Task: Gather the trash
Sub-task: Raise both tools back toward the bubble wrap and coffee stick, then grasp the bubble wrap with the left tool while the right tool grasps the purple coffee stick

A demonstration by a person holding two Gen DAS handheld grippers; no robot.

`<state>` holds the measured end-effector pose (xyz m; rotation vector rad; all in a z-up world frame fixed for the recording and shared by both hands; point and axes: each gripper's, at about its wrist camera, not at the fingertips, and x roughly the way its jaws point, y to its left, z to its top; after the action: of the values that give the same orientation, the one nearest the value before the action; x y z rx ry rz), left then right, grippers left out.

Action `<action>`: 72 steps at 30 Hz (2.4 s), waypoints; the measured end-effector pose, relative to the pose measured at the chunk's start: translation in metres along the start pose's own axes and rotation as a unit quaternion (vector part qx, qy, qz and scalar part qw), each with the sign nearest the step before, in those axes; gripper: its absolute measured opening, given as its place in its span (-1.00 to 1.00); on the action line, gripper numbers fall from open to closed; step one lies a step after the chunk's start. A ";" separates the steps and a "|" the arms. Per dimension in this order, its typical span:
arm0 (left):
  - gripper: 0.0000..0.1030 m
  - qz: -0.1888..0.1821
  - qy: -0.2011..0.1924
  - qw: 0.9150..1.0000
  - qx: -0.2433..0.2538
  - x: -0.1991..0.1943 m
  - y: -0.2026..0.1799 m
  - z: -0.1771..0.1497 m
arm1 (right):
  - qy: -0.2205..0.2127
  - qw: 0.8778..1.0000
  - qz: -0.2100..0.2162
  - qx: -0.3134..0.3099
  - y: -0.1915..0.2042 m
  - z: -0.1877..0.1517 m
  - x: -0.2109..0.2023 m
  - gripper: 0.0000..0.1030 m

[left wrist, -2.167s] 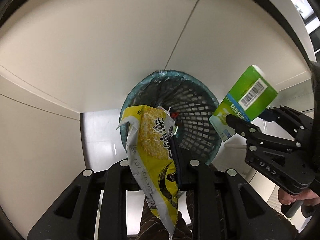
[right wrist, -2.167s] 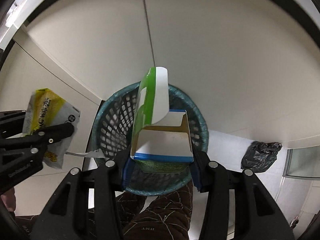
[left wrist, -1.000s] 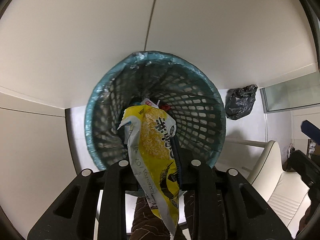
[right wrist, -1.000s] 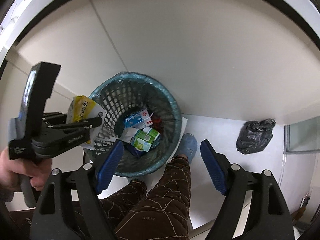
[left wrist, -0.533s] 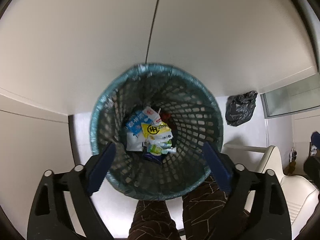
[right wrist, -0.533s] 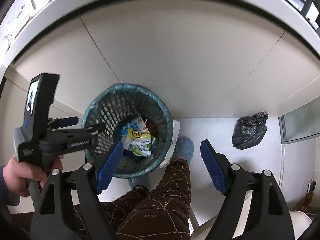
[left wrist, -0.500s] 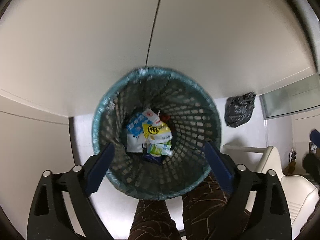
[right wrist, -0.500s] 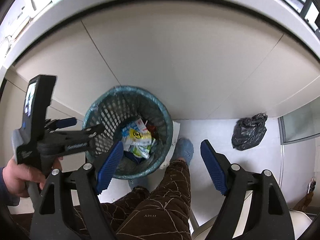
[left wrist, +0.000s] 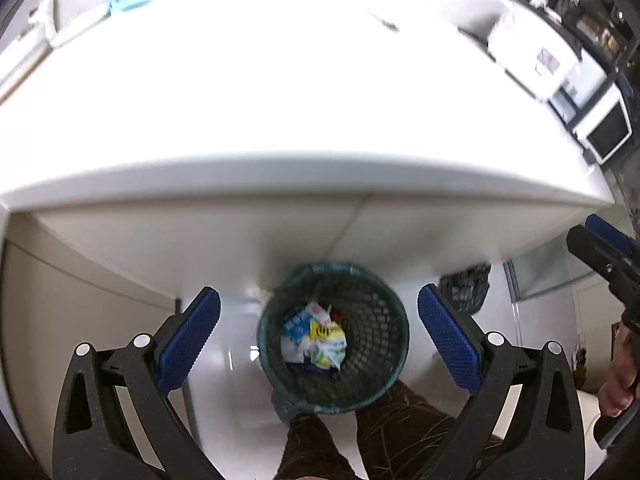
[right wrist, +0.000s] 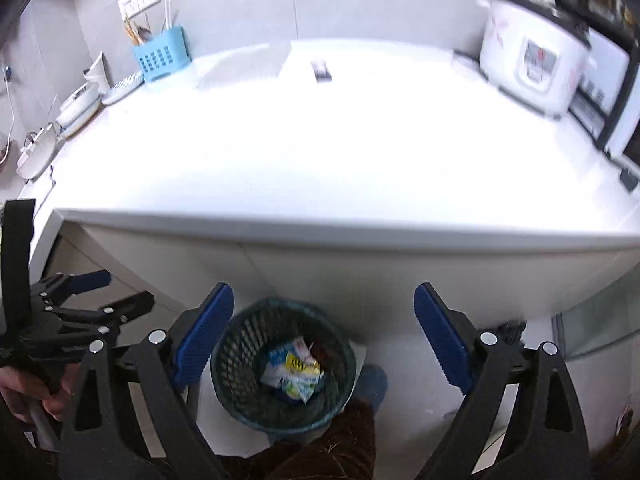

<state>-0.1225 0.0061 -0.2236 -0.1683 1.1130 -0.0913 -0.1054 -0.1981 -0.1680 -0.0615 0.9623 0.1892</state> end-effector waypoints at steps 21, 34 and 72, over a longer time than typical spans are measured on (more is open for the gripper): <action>0.88 0.033 -0.076 0.996 -0.014 -0.040 -0.002 0.167 | -0.049 0.998 -0.006 -0.033 0.001 0.167 0.006 0.82; 0.88 0.064 -0.049 0.996 -0.048 0.020 0.008 0.274 | -0.013 0.998 0.011 -0.054 0.003 0.250 0.093 0.82; 0.62 0.138 0.090 0.981 -0.102 0.162 0.058 0.382 | 0.138 0.989 0.007 -0.045 0.005 0.315 0.270 0.03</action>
<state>0.2912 0.0716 -0.2121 -0.1888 1.3164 0.2603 0.2984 -0.1146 -0.2092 -0.1669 1.2294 0.2420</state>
